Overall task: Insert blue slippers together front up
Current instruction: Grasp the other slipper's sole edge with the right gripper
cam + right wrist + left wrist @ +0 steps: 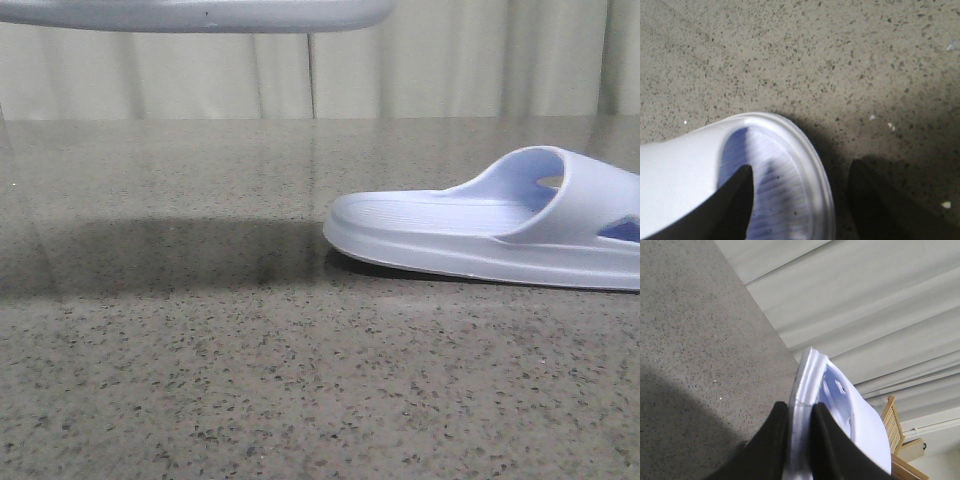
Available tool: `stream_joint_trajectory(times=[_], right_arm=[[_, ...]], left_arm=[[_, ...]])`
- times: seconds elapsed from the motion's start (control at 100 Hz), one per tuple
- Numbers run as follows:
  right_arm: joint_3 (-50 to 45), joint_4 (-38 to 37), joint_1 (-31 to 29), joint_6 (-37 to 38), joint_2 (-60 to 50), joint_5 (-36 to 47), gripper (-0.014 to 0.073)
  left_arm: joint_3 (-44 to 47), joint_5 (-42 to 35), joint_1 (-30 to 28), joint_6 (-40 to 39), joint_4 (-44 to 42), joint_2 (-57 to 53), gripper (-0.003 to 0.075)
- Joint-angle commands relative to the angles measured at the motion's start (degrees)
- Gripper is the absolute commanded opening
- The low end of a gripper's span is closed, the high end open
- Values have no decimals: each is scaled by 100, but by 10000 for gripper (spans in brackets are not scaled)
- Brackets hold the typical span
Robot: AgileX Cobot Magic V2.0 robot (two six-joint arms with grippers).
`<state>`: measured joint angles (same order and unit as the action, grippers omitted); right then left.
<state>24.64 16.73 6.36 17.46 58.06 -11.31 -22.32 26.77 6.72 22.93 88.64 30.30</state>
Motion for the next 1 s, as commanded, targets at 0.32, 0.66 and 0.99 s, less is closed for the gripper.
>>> stream_joint_trajectory(times=[0.32,0.66,0.99], right_arm=[[130,398,-34,17,467,103,359],[130,437,-34,17,476,114,55],[130,446,-34,17,454,511,-92]], left_arm=[[-207,17,-17,8,287,48,15],[-207,7,-17,8,287,48,15],[-207,-2,-17,8,287,48,15]])
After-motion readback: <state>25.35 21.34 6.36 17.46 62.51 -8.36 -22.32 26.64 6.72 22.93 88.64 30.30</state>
